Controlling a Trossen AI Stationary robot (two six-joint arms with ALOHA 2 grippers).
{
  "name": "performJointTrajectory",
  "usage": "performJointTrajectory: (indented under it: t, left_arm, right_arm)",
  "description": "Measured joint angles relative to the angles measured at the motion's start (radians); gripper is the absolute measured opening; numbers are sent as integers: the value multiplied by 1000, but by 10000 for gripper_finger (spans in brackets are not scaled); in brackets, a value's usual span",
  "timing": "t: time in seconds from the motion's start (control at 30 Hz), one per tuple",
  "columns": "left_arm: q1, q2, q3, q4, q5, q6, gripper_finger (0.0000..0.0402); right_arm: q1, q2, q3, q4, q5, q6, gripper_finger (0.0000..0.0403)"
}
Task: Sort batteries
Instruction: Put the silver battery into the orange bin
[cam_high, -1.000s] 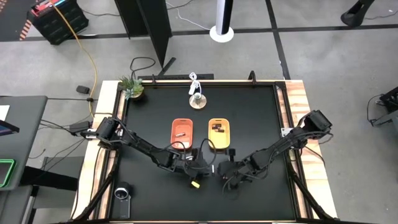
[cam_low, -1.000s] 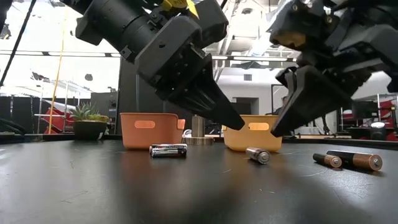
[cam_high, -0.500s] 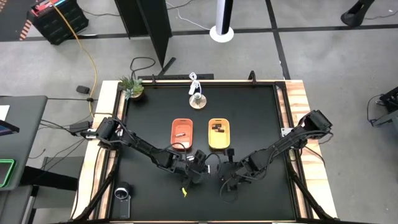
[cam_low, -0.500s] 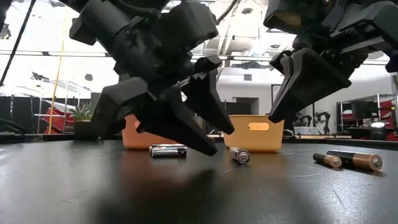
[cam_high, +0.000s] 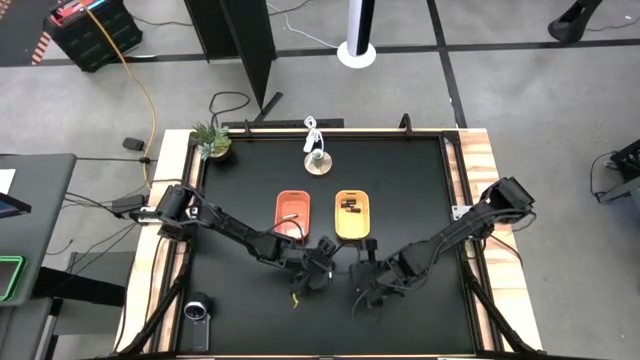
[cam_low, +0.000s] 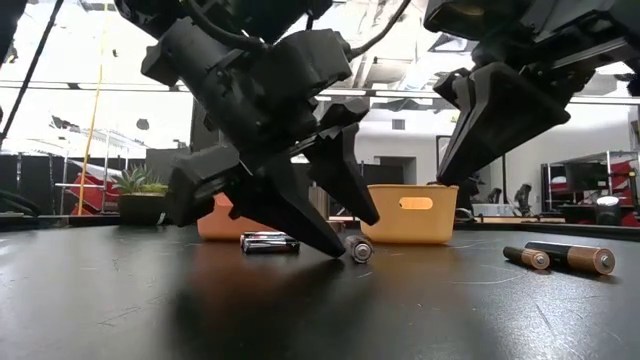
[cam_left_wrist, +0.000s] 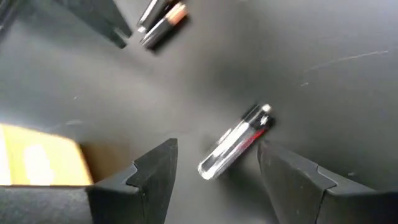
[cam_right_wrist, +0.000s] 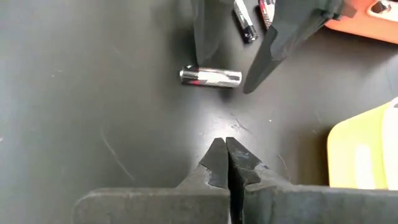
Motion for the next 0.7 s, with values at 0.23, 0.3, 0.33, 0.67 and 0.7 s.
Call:
performJointTrajectory:
  t: [0.23, 0.3, 0.33, 0.67, 0.7]
  left_arm:
    - [22, 14, 2, 3, 102, -28, 217]
    - [30, 27, 2, 16, 132, -56, 217]
    - [33, 28, 4, 15, 142, -64, 217]
    - [50, 30, 6, -11, 227, -135, 158]
    - [50, 30, 6, -18, 230, -139, 148]
  right_arm:
    - [2, 0, 0, -16, -6, 8, 5]
    - [2, 0, 0, -19, -6, 8, 5]
    - [2, 0, 0, -19, -6, 8, 5]
    - [2, 0, 0, -22, -6, 8, 5]
    - [2, -1, 0, -22, -6, 9, 5]
